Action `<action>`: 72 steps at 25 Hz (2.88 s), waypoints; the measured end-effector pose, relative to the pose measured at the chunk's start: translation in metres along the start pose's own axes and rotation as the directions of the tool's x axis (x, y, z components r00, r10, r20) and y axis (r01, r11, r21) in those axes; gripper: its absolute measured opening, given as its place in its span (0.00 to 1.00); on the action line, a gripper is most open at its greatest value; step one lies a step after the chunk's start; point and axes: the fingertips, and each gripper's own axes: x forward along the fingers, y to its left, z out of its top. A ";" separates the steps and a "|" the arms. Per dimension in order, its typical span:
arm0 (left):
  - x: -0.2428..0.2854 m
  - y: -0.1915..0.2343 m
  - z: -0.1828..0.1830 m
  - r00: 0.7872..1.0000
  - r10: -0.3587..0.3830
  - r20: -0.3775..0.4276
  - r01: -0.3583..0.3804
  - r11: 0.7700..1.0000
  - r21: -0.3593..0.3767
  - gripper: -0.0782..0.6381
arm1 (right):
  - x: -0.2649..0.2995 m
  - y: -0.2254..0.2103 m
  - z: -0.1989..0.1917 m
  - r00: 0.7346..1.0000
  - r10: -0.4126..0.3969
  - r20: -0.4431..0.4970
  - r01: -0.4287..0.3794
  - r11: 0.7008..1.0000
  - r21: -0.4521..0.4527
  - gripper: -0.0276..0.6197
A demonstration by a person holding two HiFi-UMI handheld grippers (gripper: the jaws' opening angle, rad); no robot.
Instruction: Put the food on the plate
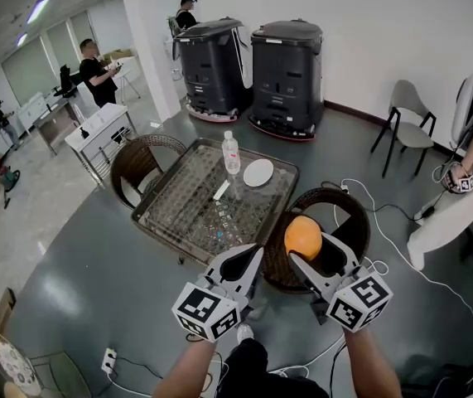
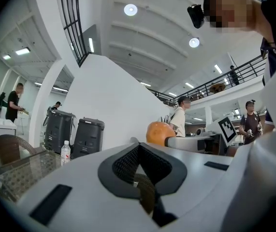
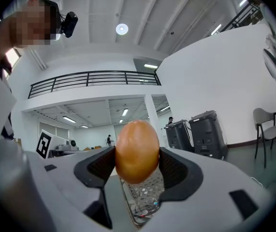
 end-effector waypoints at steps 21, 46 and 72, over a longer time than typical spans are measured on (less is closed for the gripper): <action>0.039 0.119 0.015 0.996 -0.086 -0.029 0.083 0.994 -0.073 0.12 | 0.125 -0.034 0.017 0.995 -0.083 -0.052 0.082 0.996 -0.019 0.49; 0.167 0.205 0.013 0.995 0.034 -0.093 -0.037 0.999 -0.028 0.12 | 0.241 -0.160 0.026 0.996 0.077 -0.048 -0.075 0.996 0.052 0.49; 0.241 0.302 -0.126 0.935 0.088 -0.345 -0.139 0.982 -0.127 0.12 | 0.375 -0.312 -0.211 0.876 0.044 -0.480 0.030 0.989 0.146 0.49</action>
